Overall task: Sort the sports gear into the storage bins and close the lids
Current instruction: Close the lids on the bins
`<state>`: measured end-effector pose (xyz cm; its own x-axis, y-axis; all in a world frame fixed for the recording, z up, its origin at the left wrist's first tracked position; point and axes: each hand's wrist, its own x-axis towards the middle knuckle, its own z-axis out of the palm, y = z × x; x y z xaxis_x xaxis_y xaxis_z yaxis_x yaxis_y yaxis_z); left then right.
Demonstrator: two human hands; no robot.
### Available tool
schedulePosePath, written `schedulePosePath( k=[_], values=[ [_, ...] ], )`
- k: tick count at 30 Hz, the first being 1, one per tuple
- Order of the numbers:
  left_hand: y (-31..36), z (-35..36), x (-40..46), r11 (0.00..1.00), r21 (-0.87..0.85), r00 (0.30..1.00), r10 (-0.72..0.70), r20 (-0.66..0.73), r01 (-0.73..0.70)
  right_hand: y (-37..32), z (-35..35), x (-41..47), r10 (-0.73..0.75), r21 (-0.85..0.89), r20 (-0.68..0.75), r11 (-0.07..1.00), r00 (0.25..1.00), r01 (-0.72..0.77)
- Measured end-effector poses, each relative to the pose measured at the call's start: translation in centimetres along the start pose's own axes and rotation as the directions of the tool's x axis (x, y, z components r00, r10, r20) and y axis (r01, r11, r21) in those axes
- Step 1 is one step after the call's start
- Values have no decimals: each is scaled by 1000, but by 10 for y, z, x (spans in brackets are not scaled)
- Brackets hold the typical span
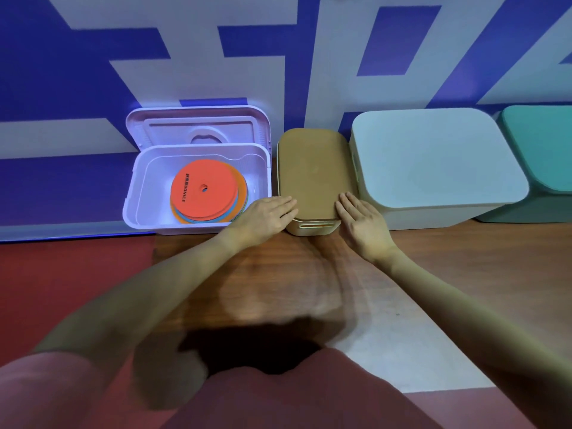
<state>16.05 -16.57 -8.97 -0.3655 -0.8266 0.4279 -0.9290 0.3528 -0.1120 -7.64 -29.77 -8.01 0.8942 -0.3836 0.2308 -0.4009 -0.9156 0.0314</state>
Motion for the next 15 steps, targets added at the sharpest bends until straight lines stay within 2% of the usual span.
schedulePosePath(
  k=[10, 15],
  values=[
    [-3, -5, -2, 1000, 2, 999, -22, -25, 22, 1, 2, -3, -17, 17, 8, 1000, 1000, 17],
    [-1, -4, -4, 1000, -2, 1000, -26, 8, 26, -3, 2, -1, 11, 32, 42, 999, 999, -12]
  ],
)
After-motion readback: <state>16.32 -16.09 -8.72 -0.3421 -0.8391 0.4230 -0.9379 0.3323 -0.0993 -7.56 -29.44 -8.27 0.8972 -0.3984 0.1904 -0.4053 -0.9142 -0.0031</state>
